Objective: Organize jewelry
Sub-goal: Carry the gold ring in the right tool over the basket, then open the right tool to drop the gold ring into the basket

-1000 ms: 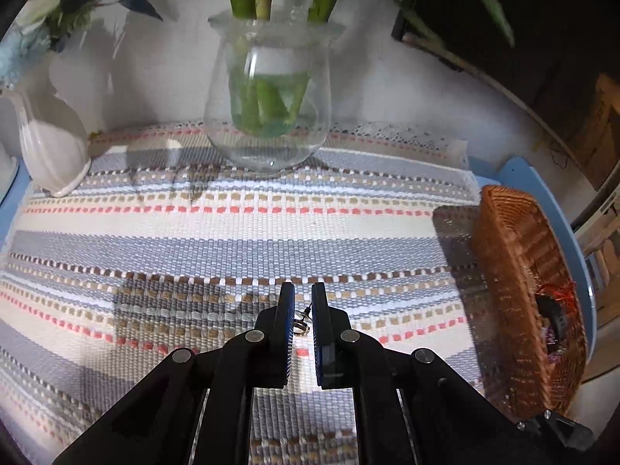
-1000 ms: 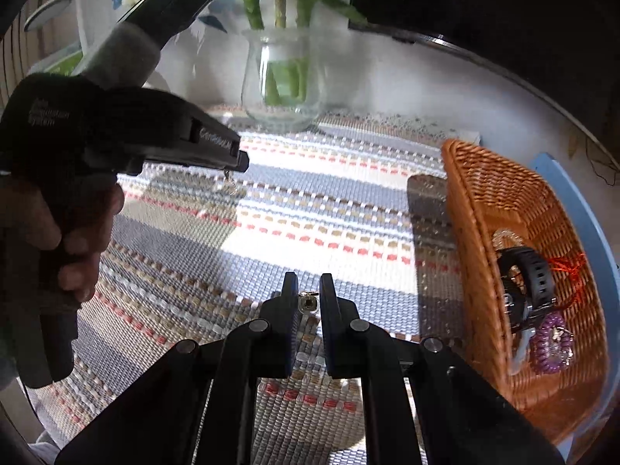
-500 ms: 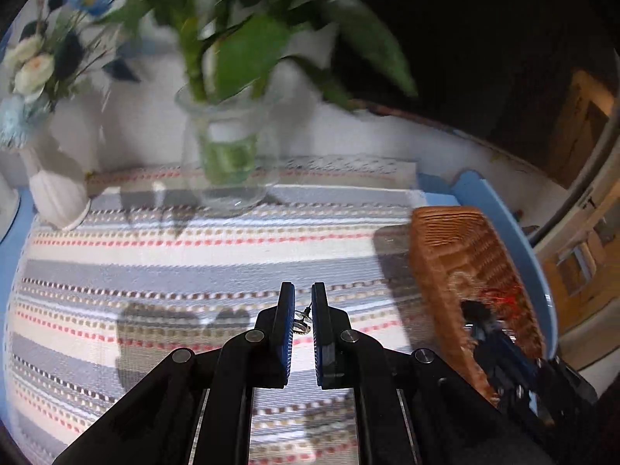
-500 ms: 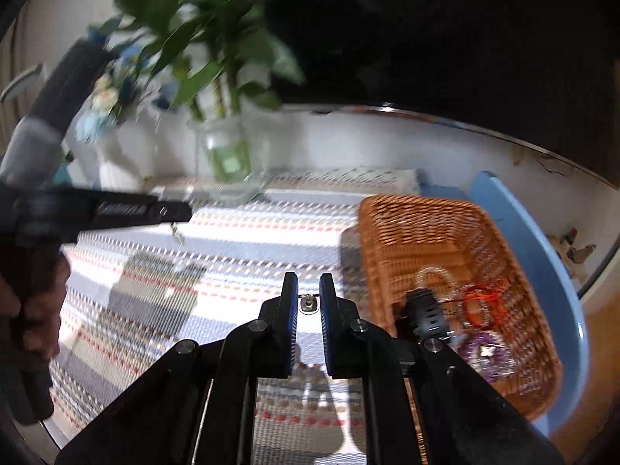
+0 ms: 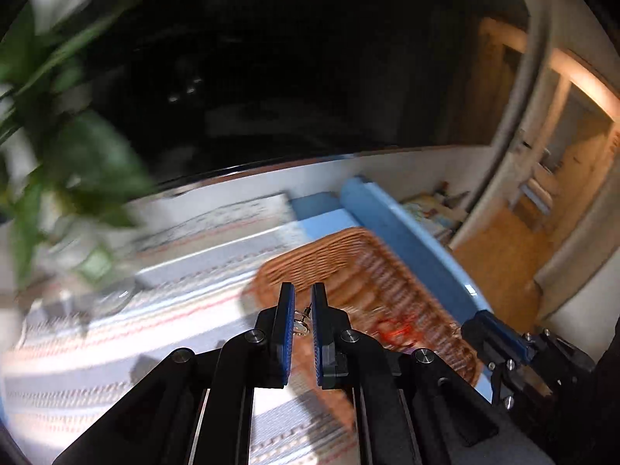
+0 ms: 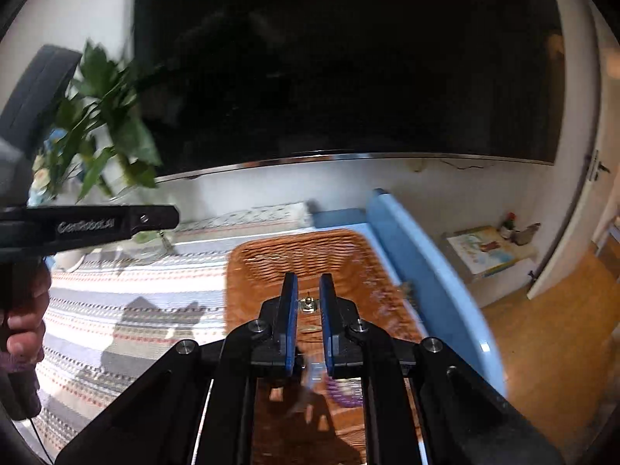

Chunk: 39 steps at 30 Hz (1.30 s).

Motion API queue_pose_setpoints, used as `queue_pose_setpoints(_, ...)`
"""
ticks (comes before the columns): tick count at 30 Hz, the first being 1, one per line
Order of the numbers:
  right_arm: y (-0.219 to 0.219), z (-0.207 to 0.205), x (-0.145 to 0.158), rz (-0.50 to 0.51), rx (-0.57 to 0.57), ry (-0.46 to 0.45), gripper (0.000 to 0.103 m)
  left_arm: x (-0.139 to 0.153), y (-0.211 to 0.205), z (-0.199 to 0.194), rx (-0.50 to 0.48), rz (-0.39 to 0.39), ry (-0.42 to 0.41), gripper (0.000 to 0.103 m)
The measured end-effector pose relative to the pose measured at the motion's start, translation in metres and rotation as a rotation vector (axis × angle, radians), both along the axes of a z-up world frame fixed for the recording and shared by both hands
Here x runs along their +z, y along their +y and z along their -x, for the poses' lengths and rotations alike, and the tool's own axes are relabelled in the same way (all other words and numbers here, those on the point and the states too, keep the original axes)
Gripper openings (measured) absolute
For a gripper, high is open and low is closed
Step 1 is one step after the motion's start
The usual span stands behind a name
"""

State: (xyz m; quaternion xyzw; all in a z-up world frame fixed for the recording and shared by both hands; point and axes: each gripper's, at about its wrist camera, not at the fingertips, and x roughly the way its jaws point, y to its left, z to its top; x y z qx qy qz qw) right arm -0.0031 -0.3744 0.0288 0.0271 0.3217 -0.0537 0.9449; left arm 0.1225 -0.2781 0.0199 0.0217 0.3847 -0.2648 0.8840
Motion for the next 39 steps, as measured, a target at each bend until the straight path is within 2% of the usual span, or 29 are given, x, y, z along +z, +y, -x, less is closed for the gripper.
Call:
queue_pose_setpoints(2, -0.012, 0.003, -0.001, -0.001, -0.02, 0.008, 0.012, -0.006, -0.017, -0.007, -0.04, 0.002, 0.028, 0.008)
queue_pose_setpoints(6, -0.037, 0.009, -0.015, -0.066, -0.048, 0.048, 0.012, -0.036, -0.052, -0.018, -0.104, -0.022, 0.105, 0.008)
queue_pose_setpoints(15, -0.048, 0.004, -0.056, -0.15, 0.009, 0.172, 0.012, -0.099, -0.089, -0.036, -0.135, -0.193, 0.232, 0.008)
queue_pose_setpoints(19, -0.055, -0.005, -0.076, -0.214, -0.026, 0.223, 0.012, -0.118, -0.102, -0.04, -0.156, -0.254, 0.274, 0.008)
queue_pose_setpoints(22, -0.059, -0.008, -0.086, -0.266, -0.035, 0.242, 0.012, -0.124, -0.108, -0.038, -0.168, -0.271, 0.276, 0.008)
queue_pose_setpoints(29, -0.053, -0.013, -0.1, -0.275, 0.004, 0.279, 0.012, -0.134, -0.116, -0.04, -0.172, -0.315, 0.283, 0.008)
queue_pose_setpoints(39, -0.054, -0.021, -0.109, -0.309, -0.003, 0.298, 0.012, -0.133, -0.117, -0.04, -0.179, -0.342, 0.271, 0.008)
